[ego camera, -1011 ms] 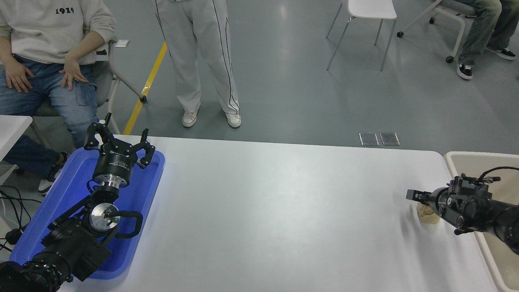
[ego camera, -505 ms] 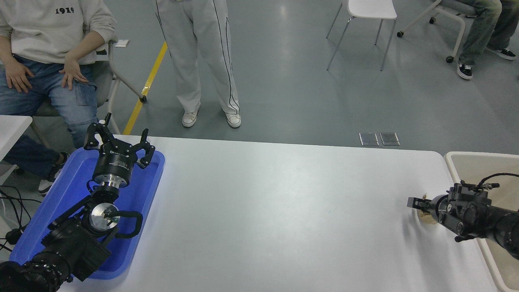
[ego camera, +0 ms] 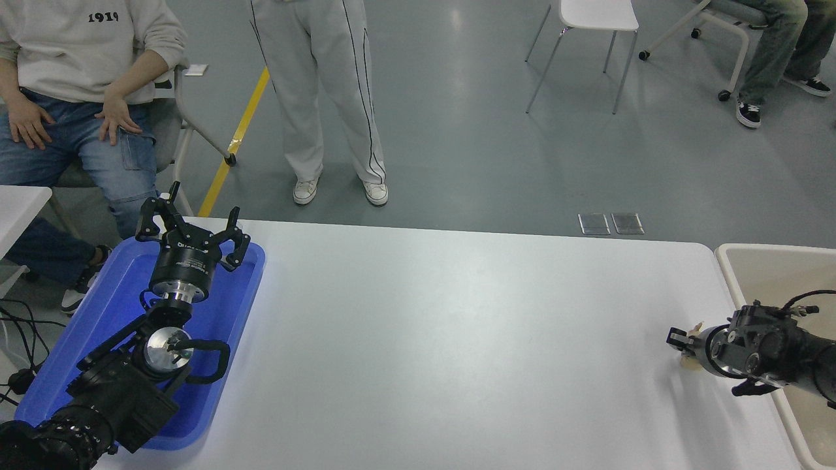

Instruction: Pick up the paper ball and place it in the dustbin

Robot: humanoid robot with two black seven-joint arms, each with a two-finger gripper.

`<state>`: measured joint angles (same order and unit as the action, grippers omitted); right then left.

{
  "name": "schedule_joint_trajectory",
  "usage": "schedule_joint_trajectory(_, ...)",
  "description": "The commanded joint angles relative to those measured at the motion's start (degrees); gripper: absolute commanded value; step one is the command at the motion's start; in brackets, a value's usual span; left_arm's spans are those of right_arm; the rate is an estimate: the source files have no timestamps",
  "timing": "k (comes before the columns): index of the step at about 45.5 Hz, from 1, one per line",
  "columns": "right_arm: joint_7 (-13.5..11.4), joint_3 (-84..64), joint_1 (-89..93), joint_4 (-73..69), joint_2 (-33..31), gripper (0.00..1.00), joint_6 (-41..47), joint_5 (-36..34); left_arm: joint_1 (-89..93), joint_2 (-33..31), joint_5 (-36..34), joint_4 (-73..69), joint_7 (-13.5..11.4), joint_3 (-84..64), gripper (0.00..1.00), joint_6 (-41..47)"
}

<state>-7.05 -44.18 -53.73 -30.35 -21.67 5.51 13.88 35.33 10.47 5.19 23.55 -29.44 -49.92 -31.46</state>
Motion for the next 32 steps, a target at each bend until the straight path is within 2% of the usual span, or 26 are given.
schedule_joint_trajectory(1, -0.2, -0.1, -1.2, -1.7, -1.4, 0.0, -0.1, -1.5, 0.0, 0.0, 0.0, 0.0, 0.0, 0.0, 1.0, 0.0)
schedule_joint_trajectory(12, -0.5, -0.9, -3.3, -6.0, -2.8, 0.0, 0.5, -1.0, 0.0, 0.1, 0.0, 0.0, 0.1, 0.0, 1.0, 0.0)
schedule_joint_trajectory(16, -1.6, -2.7, -5.8, -11.8, -5.8, 0.0, 1.0, 2.7, 0.0, 0.0, 0.0, 0.0, 0.1, 0.0, 1.0, 0.0)
schedule_joint_trajectory(23, -1.6, -3.8, -11.4, -21.1, -9.7, 0.0, 2.0, 10.1, 0.0, 0.0, 0.0, 0.0, 0.1, 0.0, 1.0, 0.0)
schedule_joint_trajectory(32, -1.6, -4.9, -17.5, -31.7, -13.0, 0.0, 4.7, 14.3, 0.0, 0.0, 0.0, 0.0, 0.1, 0.0, 1.0, 0.0)
